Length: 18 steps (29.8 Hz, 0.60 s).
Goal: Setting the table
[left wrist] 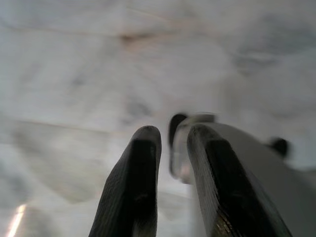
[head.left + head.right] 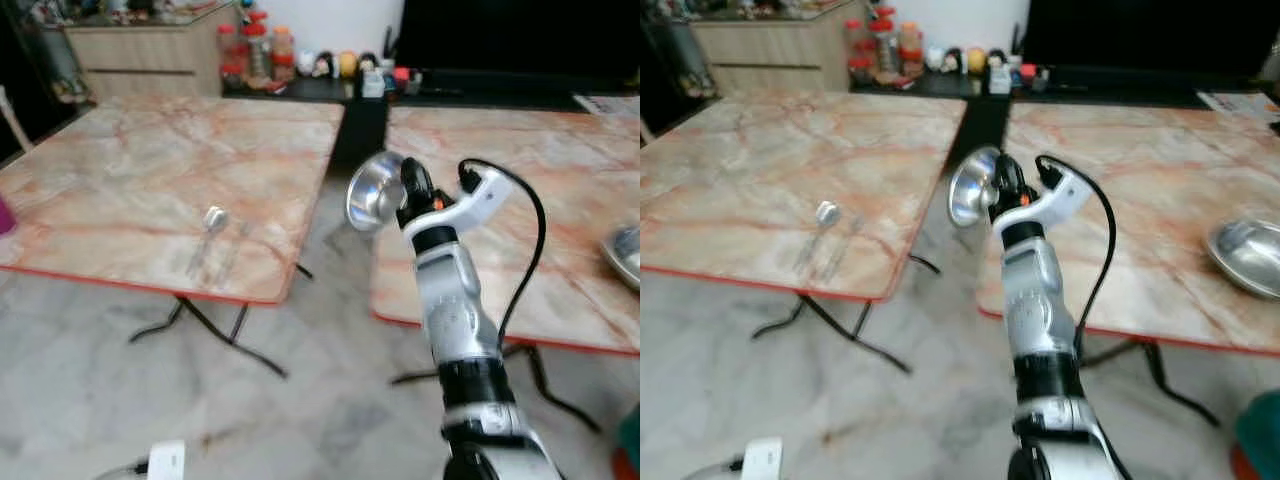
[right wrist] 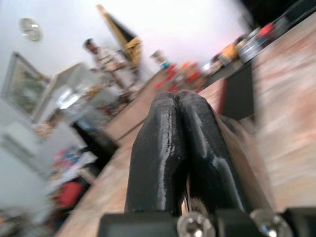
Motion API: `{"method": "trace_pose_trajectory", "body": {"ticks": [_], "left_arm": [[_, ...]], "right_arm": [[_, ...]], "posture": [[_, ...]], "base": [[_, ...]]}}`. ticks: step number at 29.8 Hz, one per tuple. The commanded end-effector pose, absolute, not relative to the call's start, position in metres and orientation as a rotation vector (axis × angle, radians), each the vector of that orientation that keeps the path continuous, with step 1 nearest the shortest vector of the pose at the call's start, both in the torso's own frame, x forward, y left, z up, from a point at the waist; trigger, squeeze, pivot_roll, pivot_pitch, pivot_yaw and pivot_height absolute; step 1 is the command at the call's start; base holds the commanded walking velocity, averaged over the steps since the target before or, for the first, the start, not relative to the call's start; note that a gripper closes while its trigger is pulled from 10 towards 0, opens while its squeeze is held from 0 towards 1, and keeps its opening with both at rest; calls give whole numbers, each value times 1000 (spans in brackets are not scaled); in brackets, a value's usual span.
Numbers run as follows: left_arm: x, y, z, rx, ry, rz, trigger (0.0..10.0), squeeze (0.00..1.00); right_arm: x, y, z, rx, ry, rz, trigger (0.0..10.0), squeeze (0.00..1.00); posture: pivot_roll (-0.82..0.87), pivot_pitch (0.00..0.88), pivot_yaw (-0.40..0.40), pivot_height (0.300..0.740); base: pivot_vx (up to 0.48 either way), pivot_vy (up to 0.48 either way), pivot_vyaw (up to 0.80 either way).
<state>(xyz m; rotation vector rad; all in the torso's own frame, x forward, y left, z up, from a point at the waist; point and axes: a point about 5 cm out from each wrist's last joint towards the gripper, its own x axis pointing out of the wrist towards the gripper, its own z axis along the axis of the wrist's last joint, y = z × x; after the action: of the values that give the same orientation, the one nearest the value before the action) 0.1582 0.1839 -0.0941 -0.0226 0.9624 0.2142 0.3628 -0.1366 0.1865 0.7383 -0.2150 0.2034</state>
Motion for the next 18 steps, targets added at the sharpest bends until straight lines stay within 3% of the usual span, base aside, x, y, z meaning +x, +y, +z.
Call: {"method": "trace_pose_trajectory", "body": {"ticks": [1, 8, 9, 12, 18], "left_arm": [[159, 196, -92, -11, 951, 247, 10000, 0], [158, 200, -92, -15, 949, 253, 10000, 0], [159, 202, -91, -12, 944, 254, 10000, 0], [159, 203, -91, -9, 941, 256, 10000, 0], [158, 204, -91, -3, 942, 254, 10000, 0]], "right_arm": [[365, -125, 193, 737, -217, 236, 10000, 0], [365, -130, 193, 621, -204, 235, 10000, 0], [364, -143, 189, 470, -196, 243, 10000, 0], [362, -174, 184, 302, -162, 224, 10000, 0], [363, -198, 192, 136, -166, 207, 10000, 0]], "posture": [[19, 5, -15, 740], [12, 9, -4, 740], [10, 15, -1, 740], [5, 22, 2, 740], [-10, 28, 7, 740]], "base": [[0, -334, 0], [0, -323, 0], [0, -307, 0], [0, -289, 0], [0, -285, 0]]}}
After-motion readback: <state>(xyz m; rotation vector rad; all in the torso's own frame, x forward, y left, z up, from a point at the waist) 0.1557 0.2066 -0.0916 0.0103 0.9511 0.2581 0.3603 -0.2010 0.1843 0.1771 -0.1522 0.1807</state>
